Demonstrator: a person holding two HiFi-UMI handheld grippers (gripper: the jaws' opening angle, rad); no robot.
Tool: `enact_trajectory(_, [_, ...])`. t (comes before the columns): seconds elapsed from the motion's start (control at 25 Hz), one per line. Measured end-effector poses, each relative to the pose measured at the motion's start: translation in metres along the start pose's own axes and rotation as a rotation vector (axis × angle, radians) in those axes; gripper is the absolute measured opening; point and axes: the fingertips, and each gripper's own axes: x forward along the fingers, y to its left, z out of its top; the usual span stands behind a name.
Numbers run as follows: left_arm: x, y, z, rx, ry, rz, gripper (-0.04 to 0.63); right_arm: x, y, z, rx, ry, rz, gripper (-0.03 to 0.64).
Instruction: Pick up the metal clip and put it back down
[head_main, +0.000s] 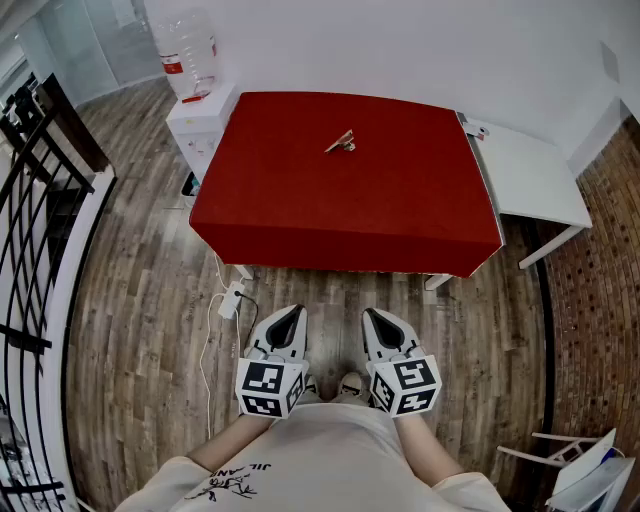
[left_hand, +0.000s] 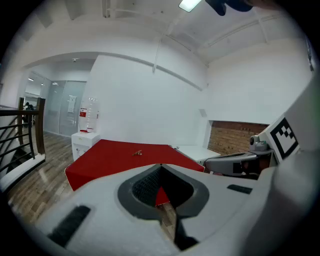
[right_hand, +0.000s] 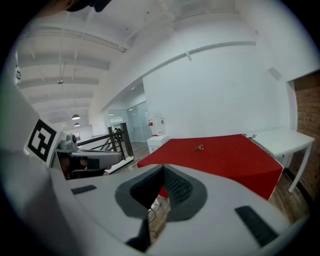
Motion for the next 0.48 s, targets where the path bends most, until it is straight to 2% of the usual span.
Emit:
enact_trajectory(0.2, [-0.007, 0.023, 0.002, 0.001, -0.013, -0.003, 0.006, 0.008, 0.014, 0.003, -0.002, -0.015, -0.022, 0.006])
enact_trajectory(0.48, [0.010, 0.048, 0.006, -0.016, -0.017, -0.007, 0.006, 0.038, 0.010, 0.009, 0.002, -0.010, -0.039, 0.006])
